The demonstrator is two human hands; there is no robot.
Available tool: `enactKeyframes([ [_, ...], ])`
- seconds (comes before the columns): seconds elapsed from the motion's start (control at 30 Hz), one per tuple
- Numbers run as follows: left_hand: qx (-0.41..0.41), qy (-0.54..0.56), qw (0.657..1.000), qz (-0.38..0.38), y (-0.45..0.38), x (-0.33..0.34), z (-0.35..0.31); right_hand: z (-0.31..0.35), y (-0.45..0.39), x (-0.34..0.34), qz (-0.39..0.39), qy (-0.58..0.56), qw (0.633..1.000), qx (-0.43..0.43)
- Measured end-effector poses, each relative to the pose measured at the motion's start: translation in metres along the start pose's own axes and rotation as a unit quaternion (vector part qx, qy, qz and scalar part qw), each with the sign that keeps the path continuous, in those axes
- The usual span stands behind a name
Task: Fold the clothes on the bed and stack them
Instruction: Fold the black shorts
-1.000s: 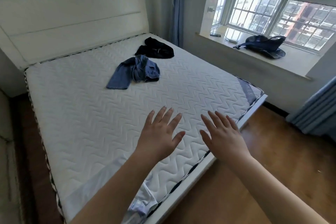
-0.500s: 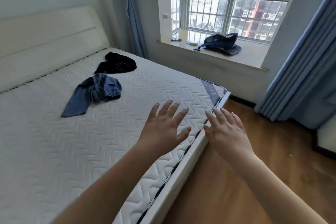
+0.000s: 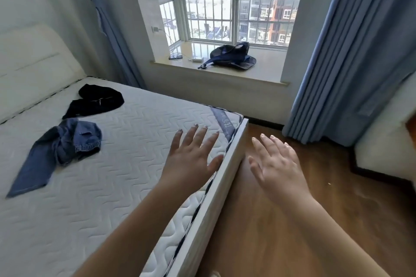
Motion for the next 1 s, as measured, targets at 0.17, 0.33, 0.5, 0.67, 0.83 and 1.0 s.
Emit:
enactKeyframes([
  [0.17, -0.002, 0.025, 0.999, -0.032, -0.082, 0.01, 0.021, -0.057, -0.064, -0.001, -0.004, 0.017, 0.999, 0.038],
  [0.33, 0.017, 0.025, 0.999, -0.043, -0.177, 0.01, 0.031, -0.089, -0.151, -0.01, -0.01, 0.061, 0.996, 0.062],
  [0.5, 0.06, 0.034, 0.995, -0.076, -0.271, -0.018, 0.023, -0.102, -0.23, -0.037, -0.031, 0.038, 0.997, 0.062],
  [0.67, 0.062, 0.028, 0.992, -0.108, -0.367, -0.051, 0.04, -0.145, -0.313, -0.087, -0.051, 0.071, 0.994, 0.059],
  [0.83, 0.069, 0.023, 0.992, -0.103, -0.443, -0.064, 0.022, -0.173, -0.385, -0.122, -0.086, 0.076, 0.992, 0.042],
  [1.0, 0.051, 0.006, 0.993, -0.106, -0.527, -0.073, -0.004, -0.22, -0.464, -0.148, -0.09, 0.087, 0.992, 0.03],
])
Point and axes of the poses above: each hand's wrist, its own y-axis away from the middle knuckle, its own x-axis out of the palm, z = x × y, the point moved 8 cm from there along -y, towards the middle knuckle, and after that the axes turned 9 degrees about -y, right-handed, at the moved point
